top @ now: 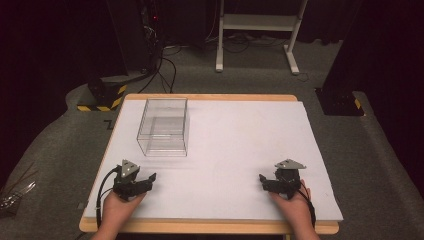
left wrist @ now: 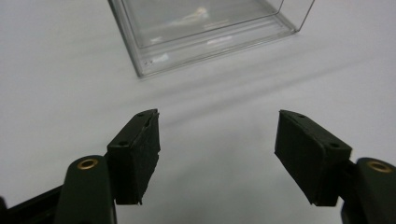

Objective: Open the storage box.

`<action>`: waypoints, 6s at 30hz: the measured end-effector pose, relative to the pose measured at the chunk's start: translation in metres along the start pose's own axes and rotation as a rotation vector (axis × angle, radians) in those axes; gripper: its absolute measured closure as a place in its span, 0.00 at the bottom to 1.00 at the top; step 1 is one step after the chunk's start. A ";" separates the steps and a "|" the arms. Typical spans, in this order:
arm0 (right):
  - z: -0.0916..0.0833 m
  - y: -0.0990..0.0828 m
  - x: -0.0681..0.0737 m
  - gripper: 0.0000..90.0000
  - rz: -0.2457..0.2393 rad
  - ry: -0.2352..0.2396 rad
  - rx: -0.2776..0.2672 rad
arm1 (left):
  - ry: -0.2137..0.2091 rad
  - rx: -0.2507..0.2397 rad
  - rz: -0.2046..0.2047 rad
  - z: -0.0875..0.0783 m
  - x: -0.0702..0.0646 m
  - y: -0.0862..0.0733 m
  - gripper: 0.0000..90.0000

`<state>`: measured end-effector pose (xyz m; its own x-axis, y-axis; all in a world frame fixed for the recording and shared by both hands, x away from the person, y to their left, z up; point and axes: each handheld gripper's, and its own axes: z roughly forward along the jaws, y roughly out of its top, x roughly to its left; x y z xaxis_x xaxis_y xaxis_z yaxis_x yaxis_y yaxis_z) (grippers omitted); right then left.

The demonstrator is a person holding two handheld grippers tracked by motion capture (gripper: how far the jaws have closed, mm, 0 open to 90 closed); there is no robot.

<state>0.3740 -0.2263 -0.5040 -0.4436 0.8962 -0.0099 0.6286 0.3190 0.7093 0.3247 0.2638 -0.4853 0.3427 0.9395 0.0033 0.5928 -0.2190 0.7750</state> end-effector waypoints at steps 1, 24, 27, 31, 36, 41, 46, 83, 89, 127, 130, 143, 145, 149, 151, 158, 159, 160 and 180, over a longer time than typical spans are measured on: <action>0.000 0.000 0.000 0.17 0.000 0.000 0.000 | -0.007 -0.008 -0.003 -0.001 -0.001 0.001 0.36; 0.000 0.000 0.000 0.17 0.000 0.001 -0.001 | -0.062 -0.104 -0.005 -0.011 -0.021 0.021 0.39; 0.000 0.000 0.000 0.17 0.000 0.001 -0.001 | -0.054 -0.107 0.003 -0.010 -0.023 0.024 0.38; 0.000 0.000 0.000 0.17 -0.002 0.001 -0.002 | -0.041 -0.110 0.012 -0.010 -0.023 0.028 0.37; 0.000 0.000 0.000 0.17 0.000 0.001 -0.001 | -0.031 -0.118 -0.005 -0.007 -0.019 0.032 0.35; 0.000 0.000 0.000 0.17 0.001 0.001 -0.001 | -0.028 -0.126 -0.026 -0.004 -0.016 0.037 0.35; 0.000 0.000 0.000 0.17 0.001 0.002 -0.001 | -0.014 -0.139 -0.042 0.001 -0.014 0.045 0.33; 0.000 0.000 -0.001 0.17 -0.001 0.003 -0.002 | 0.111 -0.139 -0.110 0.045 -0.020 0.077 0.28; 0.000 0.000 -0.001 0.17 -0.002 0.003 -0.002 | 0.115 -0.132 -0.119 0.053 -0.022 0.078 0.27; 0.000 0.000 -0.001 0.17 -0.001 0.003 -0.002 | 0.223 -0.160 -0.121 0.051 -0.038 0.077 0.37; 0.000 0.000 -0.001 0.17 -0.001 0.003 -0.002 | 0.223 -0.162 -0.124 0.050 -0.040 0.075 0.37; 0.000 0.000 -0.001 0.17 -0.001 0.003 -0.002 | 0.219 -0.170 -0.130 0.041 -0.044 0.067 0.37; 0.000 0.000 -0.001 0.17 -0.001 0.003 -0.002 | 0.217 -0.168 -0.132 0.040 -0.045 0.066 0.37; 0.000 0.000 -0.001 0.17 -0.001 0.003 -0.002 | 0.214 -0.175 -0.128 0.037 -0.046 0.063 0.37; 0.000 0.000 -0.001 0.17 -0.001 0.003 -0.003 | 0.212 -0.179 -0.131 0.035 -0.047 0.061 0.37; 0.000 0.000 -0.001 0.17 -0.001 0.003 -0.002 | 0.204 -0.178 -0.123 0.027 -0.050 0.055 0.37; 0.000 0.000 -0.001 0.17 -0.001 0.003 -0.002 | 0.203 -0.181 -0.126 0.027 -0.051 0.054 0.37; 0.000 0.000 -0.001 0.17 -0.001 0.003 -0.003 | 0.203 -0.182 -0.124 0.026 -0.051 0.053 0.37; 0.000 0.000 -0.001 0.17 -0.002 0.003 -0.003 | 0.195 -0.183 -0.121 0.008 -0.059 0.038 0.37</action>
<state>0.3741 -0.2270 -0.5040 -0.4464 0.8948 -0.0089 0.6263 0.3195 0.7111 0.3332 0.1973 -0.4611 0.1204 0.9927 0.0117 0.4735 -0.0678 0.8782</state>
